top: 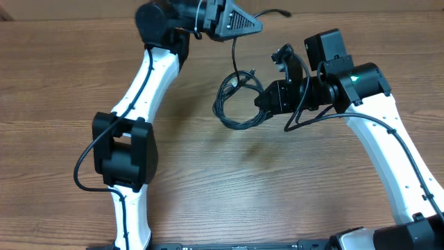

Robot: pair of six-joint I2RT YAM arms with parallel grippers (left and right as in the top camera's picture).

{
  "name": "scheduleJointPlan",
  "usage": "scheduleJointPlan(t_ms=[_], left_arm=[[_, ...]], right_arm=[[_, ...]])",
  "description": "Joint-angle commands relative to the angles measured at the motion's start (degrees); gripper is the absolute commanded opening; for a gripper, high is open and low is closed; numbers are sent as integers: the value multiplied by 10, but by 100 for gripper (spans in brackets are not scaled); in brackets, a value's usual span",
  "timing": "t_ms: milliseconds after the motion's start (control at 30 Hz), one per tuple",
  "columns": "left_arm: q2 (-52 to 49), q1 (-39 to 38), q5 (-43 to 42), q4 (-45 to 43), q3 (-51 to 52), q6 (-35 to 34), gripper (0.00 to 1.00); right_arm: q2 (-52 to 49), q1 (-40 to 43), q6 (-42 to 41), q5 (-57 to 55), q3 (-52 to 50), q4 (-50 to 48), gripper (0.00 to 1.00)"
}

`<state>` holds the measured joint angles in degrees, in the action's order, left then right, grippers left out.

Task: Untangle cables

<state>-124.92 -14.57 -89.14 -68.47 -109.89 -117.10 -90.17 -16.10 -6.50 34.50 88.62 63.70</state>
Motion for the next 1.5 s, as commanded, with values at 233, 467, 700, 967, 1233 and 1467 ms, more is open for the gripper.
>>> scheduleJointPlan(t_ms=[233,467,700,967,1233,1467], left_arm=[[12,9,171,418,-9,187,4],[38,-15,282,614,-9,348,4],[206,-21,495,1068,-9,698,4],[253,-83,568,1305,-8,948,4],[251,-173,591,1361,-8,1098,4],[205,-173,651,1333,-8,1038,4]], right_arm=[[5,53,-85,-23,14,-20,4],[5,54,-85,-28,14,-19,4],[5,54,-83,-56,14,-22,4],[5,54,-85,-57,14,-49,4],[5,53,-85,-57,14,-48,4],[5,52,-83,-25,14,-43,4]])
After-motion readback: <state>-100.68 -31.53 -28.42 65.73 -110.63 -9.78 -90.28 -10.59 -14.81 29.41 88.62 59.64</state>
